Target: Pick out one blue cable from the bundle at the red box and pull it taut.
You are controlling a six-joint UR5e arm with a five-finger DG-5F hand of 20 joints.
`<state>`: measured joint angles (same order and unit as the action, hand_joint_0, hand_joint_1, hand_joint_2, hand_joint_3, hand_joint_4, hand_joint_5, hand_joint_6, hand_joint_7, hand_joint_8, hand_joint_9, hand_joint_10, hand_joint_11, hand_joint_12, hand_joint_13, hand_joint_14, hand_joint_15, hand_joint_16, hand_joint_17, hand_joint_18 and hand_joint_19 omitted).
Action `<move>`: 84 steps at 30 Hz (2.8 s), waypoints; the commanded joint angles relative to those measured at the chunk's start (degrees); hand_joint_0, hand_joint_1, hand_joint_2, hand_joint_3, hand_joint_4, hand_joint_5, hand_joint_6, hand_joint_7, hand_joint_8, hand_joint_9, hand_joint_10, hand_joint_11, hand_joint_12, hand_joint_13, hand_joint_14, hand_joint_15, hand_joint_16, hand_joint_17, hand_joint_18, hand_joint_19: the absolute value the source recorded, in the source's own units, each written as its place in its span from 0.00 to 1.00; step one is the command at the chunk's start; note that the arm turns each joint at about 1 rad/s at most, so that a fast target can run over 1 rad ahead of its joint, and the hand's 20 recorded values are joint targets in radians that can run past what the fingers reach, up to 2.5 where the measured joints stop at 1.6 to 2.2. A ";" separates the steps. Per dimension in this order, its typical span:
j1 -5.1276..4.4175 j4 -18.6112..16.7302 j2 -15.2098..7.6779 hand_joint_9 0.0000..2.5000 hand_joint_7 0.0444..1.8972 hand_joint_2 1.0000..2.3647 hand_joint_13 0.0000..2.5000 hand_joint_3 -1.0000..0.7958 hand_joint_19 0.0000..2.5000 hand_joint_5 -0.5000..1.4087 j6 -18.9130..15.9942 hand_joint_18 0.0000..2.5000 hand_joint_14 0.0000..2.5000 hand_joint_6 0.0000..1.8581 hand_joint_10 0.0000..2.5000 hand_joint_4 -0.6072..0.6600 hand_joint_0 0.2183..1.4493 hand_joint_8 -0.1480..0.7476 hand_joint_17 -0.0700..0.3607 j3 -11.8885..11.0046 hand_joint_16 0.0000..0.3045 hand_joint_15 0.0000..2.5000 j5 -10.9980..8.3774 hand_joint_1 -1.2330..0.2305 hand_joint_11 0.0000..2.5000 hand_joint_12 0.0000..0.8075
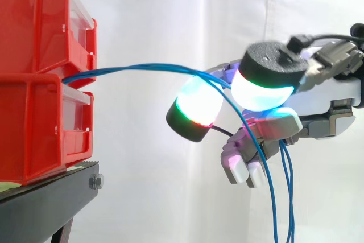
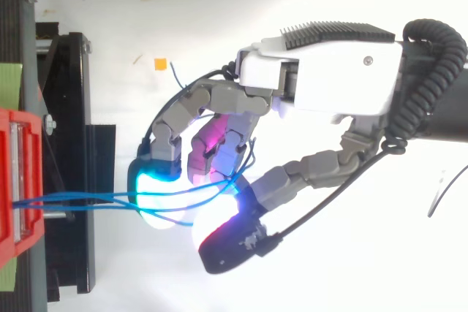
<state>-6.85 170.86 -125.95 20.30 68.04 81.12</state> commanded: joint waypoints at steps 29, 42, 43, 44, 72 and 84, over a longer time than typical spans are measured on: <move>0.08 -0.09 0.00 0.58 0.41 0.01 0.37 0.49 0.32 0.22 -0.35 0.32 0.01 0.47 0.01 0.49 0.32 0.52 0.48 -0.01 0.20 0.25 0.35 0.40 0.44 0.54; 0.08 -0.09 0.00 0.53 0.46 0.02 0.32 0.46 0.31 0.20 -0.27 0.28 0.01 0.49 0.01 0.47 0.39 0.47 0.45 -0.01 0.18 0.24 0.35 0.23 0.45 0.50; 0.08 0.00 0.00 0.53 0.47 0.02 0.32 0.44 0.31 0.20 -0.18 0.28 0.01 0.49 0.01 0.43 0.42 0.47 0.44 -0.01 0.18 0.24 0.35 0.21 0.45 0.49; 0.08 0.00 0.00 0.53 0.44 0.01 0.32 0.42 0.31 0.20 -0.27 0.28 0.01 0.50 0.01 0.40 0.44 0.46 0.44 0.08 0.17 0.24 0.35 0.21 0.46 0.49; 0.08 0.26 0.00 0.59 0.50 0.00 0.36 0.28 0.29 0.23 -0.35 0.30 0.01 0.50 0.01 0.23 0.45 0.38 0.39 -0.01 0.14 0.24 0.44 0.14 0.43 0.43; 0.17 0.26 0.00 0.41 0.36 0.00 0.24 0.31 0.31 0.16 -0.44 0.22 0.01 0.51 0.01 0.29 0.55 0.33 0.39 -0.01 0.14 0.21 0.35 0.19 0.40 0.41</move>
<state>-6.68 171.13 -125.95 19.91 68.05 81.54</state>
